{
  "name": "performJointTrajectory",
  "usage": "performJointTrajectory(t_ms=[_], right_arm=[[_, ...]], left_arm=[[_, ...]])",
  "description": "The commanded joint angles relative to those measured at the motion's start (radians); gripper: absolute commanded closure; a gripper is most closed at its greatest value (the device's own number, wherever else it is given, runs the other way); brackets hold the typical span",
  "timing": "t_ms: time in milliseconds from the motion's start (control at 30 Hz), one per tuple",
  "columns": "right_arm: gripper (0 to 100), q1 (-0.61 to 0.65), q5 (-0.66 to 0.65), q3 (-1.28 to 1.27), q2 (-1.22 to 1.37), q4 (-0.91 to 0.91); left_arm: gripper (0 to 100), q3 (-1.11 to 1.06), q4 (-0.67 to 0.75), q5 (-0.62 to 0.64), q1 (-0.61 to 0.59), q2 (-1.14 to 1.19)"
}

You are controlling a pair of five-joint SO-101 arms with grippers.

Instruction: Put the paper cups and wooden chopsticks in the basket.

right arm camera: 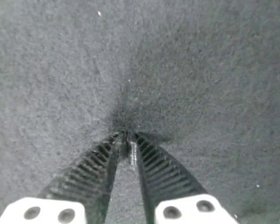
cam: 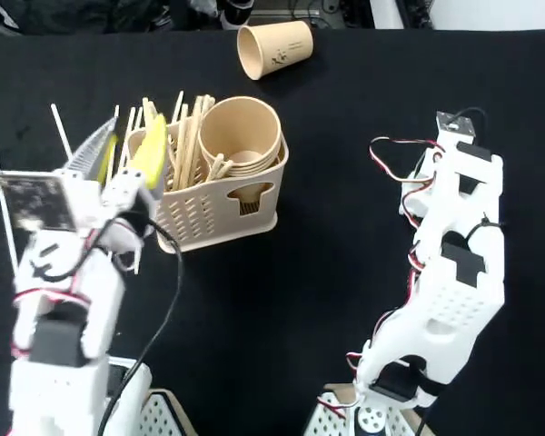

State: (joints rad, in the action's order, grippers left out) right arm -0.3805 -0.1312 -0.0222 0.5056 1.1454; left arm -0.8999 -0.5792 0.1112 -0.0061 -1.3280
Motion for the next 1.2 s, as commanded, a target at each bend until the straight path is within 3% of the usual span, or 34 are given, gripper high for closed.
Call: performJointTrajectory(t_ms=[0,167,267,367,567,1033,1167], right_arm=[[98.6,-0.002,-0.002,-0.005,-0.024,-0.003],[98.6,-0.002,-0.002,-0.005,-0.024,-0.003],[98.6,-0.002,-0.002,-0.005,-0.024,-0.003],[98.6,-0.002,-0.002,-0.005,-0.024,-0.003],[98.6,-0.002,-0.002,-0.005,-0.024,-0.003],[98.6,-0.002,-0.002,-0.005,-0.024,-0.003],[98.6,-0.002,-0.002,-0.005,-0.024,-0.003]], left_arm=[[79,0.249,-0.216,0.008,-0.133,0.009],[79,0.367,-0.457,-0.043,-0.484,0.160],[79,0.369,-0.462,-0.129,-0.634,0.348],[79,0.409,-0.430,-0.207,-0.707,0.575],[79,0.588,-0.325,-0.250,-0.792,1.042],[79,1.303,-0.328,-0.203,-0.769,1.993],[81,1.497,-0.453,-0.196,-0.769,2.160]])
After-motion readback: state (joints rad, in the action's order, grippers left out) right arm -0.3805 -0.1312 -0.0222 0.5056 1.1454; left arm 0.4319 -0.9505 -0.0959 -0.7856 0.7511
